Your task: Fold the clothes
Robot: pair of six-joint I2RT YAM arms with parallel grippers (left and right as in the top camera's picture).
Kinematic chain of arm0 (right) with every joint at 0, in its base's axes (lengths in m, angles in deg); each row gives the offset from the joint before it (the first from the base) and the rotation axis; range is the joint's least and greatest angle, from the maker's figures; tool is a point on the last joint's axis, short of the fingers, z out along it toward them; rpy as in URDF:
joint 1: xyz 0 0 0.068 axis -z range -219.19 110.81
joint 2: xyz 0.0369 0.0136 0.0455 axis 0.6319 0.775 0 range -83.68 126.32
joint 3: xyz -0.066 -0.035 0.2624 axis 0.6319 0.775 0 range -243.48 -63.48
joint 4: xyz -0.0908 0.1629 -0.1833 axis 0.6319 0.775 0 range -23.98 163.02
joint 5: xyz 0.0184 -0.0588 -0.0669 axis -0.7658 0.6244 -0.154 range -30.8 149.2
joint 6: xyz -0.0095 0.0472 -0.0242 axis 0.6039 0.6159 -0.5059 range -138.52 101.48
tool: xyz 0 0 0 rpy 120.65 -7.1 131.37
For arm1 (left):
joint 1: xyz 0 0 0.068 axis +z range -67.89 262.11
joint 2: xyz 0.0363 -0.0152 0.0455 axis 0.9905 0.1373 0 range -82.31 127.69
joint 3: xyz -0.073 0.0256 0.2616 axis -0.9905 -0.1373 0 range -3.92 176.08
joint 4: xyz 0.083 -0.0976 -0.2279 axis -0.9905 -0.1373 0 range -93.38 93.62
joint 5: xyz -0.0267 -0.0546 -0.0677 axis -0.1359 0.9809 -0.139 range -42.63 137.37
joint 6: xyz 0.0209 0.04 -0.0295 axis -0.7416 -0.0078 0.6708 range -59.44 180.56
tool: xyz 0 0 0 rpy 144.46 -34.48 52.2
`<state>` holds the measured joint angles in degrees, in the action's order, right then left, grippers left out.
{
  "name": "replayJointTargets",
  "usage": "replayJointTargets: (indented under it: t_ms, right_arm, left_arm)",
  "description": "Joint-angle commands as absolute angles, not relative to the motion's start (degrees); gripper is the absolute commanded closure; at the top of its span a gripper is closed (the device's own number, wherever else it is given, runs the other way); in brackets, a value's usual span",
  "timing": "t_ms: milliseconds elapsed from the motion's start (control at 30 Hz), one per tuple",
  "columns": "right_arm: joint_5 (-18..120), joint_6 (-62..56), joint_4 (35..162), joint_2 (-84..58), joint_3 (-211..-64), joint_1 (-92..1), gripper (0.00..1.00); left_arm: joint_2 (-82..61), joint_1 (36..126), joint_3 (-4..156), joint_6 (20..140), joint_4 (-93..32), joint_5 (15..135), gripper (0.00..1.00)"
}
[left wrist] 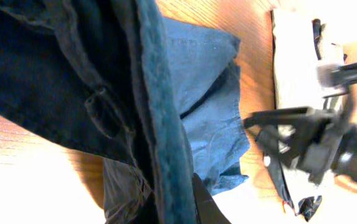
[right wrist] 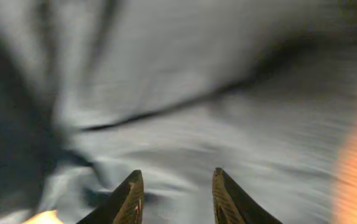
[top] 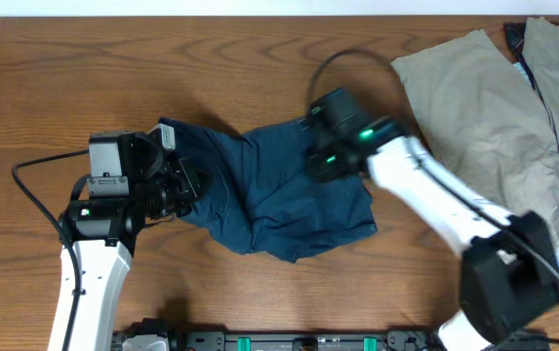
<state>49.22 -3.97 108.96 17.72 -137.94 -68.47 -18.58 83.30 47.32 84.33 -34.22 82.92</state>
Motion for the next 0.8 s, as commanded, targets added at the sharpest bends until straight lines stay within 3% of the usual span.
replayJointTargets:
  t_ms: [0,267,767]
  right_arm:
    - [59.54,-6.49,112.35,18.71,-137.41,-64.01,0.66]
    - [59.8,-6.57,112.2,22.51,-131.32,-59.03,0.71]
    - [53.31,-0.78,104.11,23.32,-121.44,-67.27,0.76]
  left_arm:
    - [-18.32,83.43,49.58,83.3,-33.85,82.72,0.94]
    - [-18.3,81.33,49.58,83.37,-33.3,82.72,0.94]
    - [-11.48,68.29,49.58,95.91,-17.61,82.72,0.94]
